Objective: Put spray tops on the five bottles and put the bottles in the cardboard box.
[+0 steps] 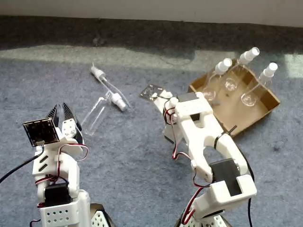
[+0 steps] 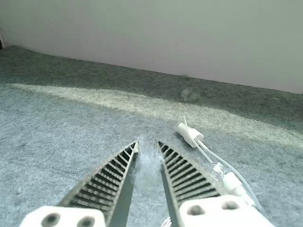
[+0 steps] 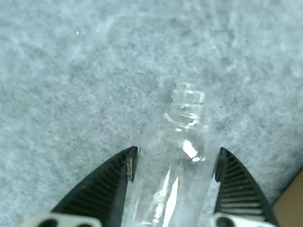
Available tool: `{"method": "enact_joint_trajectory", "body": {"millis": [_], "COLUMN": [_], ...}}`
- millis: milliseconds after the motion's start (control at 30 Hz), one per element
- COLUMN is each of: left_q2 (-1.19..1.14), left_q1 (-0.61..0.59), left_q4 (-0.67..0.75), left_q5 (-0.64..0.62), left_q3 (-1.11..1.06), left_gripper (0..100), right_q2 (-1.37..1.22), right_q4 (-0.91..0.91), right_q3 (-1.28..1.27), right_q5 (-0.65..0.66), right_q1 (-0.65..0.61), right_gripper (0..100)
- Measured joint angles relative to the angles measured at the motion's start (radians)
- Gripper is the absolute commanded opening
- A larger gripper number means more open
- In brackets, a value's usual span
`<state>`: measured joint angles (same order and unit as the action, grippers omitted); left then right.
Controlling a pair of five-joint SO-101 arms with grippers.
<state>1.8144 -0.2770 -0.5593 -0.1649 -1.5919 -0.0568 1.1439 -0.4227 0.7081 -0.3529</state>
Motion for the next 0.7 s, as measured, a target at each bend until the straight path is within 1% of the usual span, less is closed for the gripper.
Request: {"method": "enact_joint_trajectory", "body": {"millis": [133,467,533,633,700], "left_q2": [0.000,0.000,0.000,0.000,0.000], "left_q1": [0.000,0.000,0.000,0.000,0.000], "left_q4": [0.000,0.000,0.000,0.000,0.000], "left_q5": [0.000,0.000,0.000,0.000,0.000], "left_q3": [0.000,0.000,0.000,0.000,0.000], "left_gripper": [1,1,1,1,1], "right_q2": [0.000,0.000,0.000,0.000,0.000], "right_q4": [0.002,0.041,0.041,0.041,0.038], "right_q3": [0.000,0.000,0.000,0.000,-0.006], "right_q5": [0.003,0.003,0.003,0.003,0.003], "right_q1": [0.003,0.003,0.003,0.003,0.003], "right_gripper": [27.6,27.6,24.5,15.2,12.1]}}
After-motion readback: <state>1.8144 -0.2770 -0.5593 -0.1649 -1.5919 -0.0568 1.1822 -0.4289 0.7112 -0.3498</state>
